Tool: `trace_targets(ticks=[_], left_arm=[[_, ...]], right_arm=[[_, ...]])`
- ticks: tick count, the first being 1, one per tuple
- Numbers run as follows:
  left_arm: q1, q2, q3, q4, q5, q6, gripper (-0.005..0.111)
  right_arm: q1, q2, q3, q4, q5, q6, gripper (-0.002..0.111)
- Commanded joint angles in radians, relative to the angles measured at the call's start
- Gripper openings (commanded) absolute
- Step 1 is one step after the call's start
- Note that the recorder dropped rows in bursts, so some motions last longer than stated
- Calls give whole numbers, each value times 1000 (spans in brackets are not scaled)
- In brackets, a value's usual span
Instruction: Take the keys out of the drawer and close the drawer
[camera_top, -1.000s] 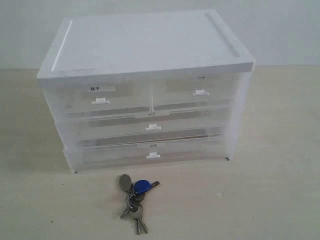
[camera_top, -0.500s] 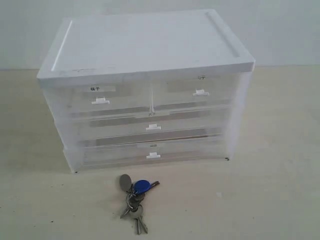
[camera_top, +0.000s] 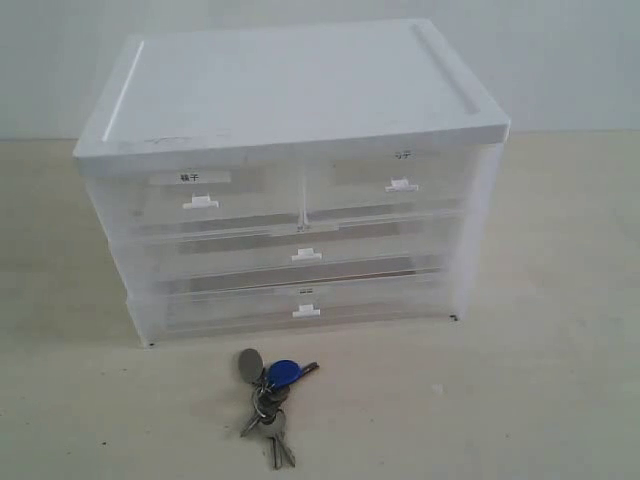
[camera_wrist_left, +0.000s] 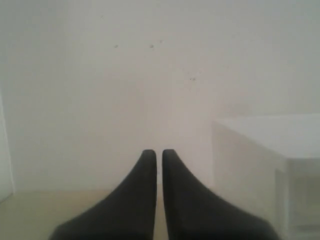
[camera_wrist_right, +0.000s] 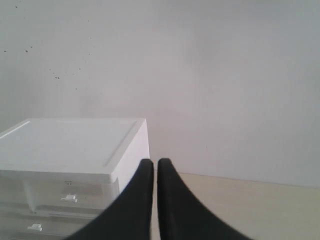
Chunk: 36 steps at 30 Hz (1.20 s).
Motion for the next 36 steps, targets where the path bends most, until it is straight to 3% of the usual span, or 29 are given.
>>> trace_targets(ticks=[1,9,36], left_arm=[[60,-3,6,48,126,-13,5],[60,-3,6,76,426,-13,5],[60,-3,6,76,422,-13,5]], right_arm=[[-2,-2,3,0,2,-3,0],[-2,-2,3,0,2,-3,0],[-2,-2,3,0,2,-3,0]])
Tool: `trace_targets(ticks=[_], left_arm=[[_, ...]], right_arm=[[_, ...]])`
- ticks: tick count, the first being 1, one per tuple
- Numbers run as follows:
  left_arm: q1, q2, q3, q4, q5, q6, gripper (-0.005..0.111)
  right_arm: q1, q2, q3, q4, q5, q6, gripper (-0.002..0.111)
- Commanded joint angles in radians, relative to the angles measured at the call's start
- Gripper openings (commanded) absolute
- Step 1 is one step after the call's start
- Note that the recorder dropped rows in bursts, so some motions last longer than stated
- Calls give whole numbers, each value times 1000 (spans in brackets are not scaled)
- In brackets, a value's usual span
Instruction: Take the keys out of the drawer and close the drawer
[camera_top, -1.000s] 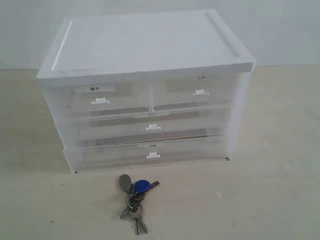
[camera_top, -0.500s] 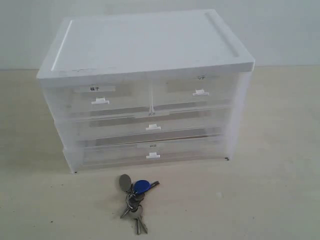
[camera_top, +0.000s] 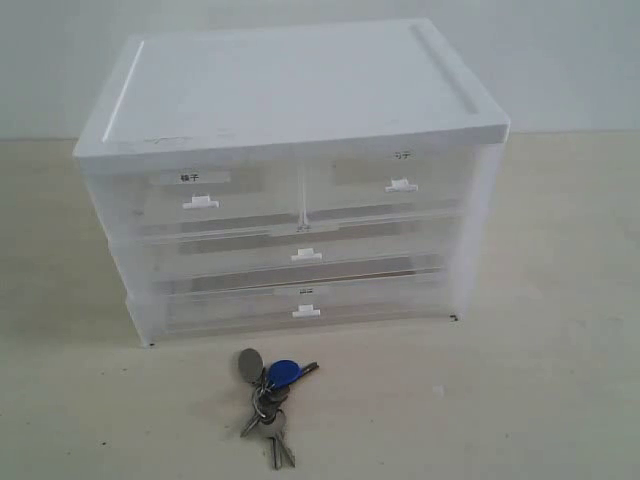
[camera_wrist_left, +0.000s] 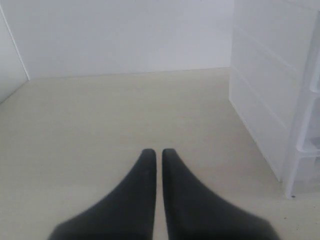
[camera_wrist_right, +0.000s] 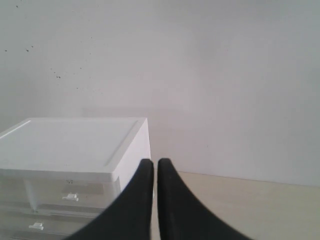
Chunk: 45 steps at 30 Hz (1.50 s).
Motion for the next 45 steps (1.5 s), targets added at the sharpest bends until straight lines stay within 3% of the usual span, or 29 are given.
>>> trace_targets(ticks=[1,10,12,15,16,18,20,23,33,40,45], left_arm=[[4,-3,2,6,4,-13,5],[4,-3,2,6,4,-13,5],[4,-3,2,6,4,-13,5],[4,-3,2,6,4,-13,5],[4,-3,2,6,4,-13,5],[4,-3,2,6,4,-13,5],[4,-3,2,6,4,-13,5],[4,-3,2,6,4,-13,5],[4,-3,2,6,4,-13,5],[4,-3,2,6,4,-13,5],[4,-3,2,6,4,-13,5]], right_arm=[[-2,-2,3,-4,1,-3,0],[-43,-2,3,-18,5,-25,0],[-171,-2,3,47,5,-23,0],[-452,-2,3,246,-33,-28,0],[-578,-2,3,325,-90,-28,0],[-730,-2,3,424,-185,-28,0],[-878,-2,3,522,-284,-28,0],[-1010,-2,3,598,-352,-24,0],[-1037,-2,80,649,-364,-17,0],[-1037,-2,323,664,-425,-17,0],[-1037,-2,550,664,-625,-17,0]])
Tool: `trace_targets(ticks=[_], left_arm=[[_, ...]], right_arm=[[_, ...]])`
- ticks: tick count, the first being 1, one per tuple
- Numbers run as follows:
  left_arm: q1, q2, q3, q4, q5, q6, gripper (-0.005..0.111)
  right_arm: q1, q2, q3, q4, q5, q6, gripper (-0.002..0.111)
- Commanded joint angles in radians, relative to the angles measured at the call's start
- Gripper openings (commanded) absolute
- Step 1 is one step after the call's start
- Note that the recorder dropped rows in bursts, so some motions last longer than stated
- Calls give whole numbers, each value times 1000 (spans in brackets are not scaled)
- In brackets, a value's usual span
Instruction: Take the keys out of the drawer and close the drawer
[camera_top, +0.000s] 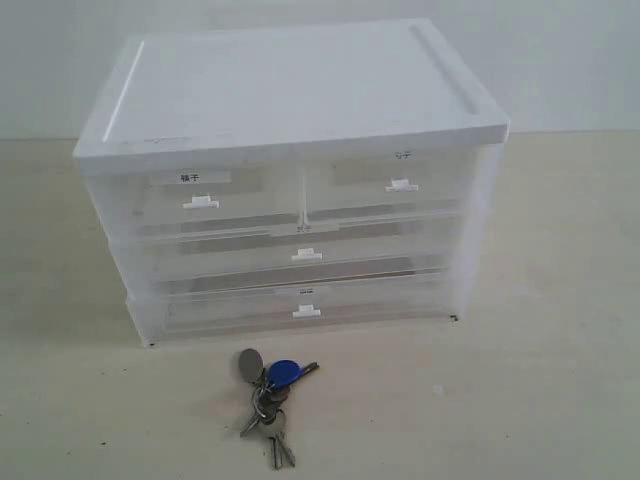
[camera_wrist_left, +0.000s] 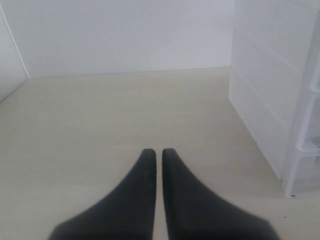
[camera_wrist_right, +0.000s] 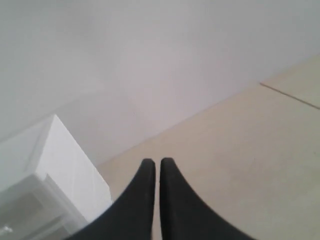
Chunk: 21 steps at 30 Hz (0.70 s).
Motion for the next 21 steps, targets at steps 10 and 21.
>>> trace_targets(ticks=[10,21], left_arm=[[4,-3,2,6,2,-13,5],[4,-3,2,6,2,-13,5]], right_arm=[[-5,-7,312,-105,-416,-68,0],[-5,-7,312,35,-134,-591,0]])
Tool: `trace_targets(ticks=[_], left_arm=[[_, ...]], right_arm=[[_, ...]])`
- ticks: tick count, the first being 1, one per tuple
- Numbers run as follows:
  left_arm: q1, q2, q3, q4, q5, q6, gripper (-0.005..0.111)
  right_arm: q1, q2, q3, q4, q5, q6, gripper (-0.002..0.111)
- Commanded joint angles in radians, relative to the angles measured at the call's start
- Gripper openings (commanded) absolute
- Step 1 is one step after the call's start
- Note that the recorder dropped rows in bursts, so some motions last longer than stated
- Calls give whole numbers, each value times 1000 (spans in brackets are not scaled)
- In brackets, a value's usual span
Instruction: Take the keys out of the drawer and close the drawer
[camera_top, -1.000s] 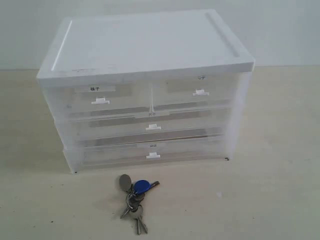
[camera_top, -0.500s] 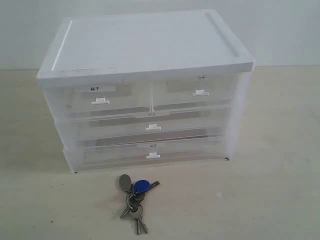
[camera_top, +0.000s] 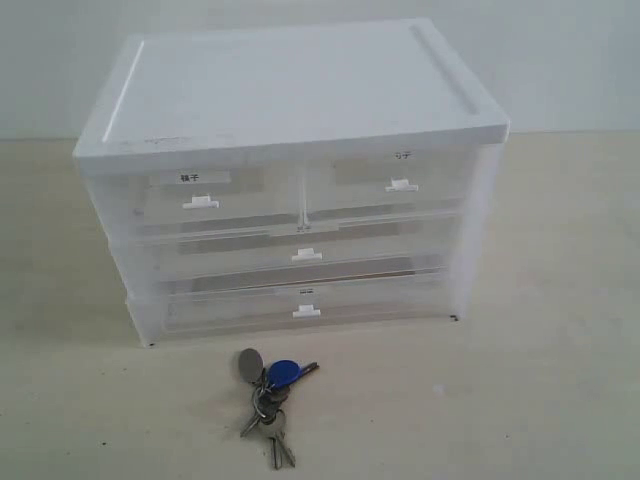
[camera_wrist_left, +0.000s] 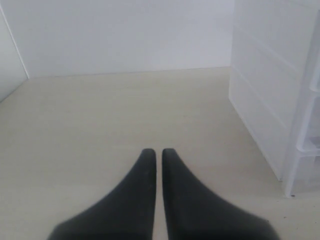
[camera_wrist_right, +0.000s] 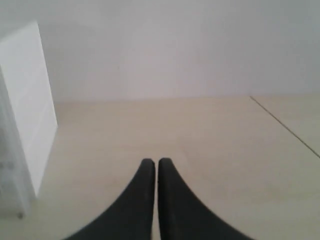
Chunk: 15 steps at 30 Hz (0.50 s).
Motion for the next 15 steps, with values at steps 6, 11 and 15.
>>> trace_targets(ticks=[6,11,15], left_arm=[[4,-3,2,6,0,-13,5],[4,-3,2,6,0,-13,5],[4,-3,2,6,0,-13,5]], right_arm=[[-3,-5,6,47,138,-152,0],[-3,-5,6,54,138,-150,0],[-3,-5,6,54,130,-148,0]])
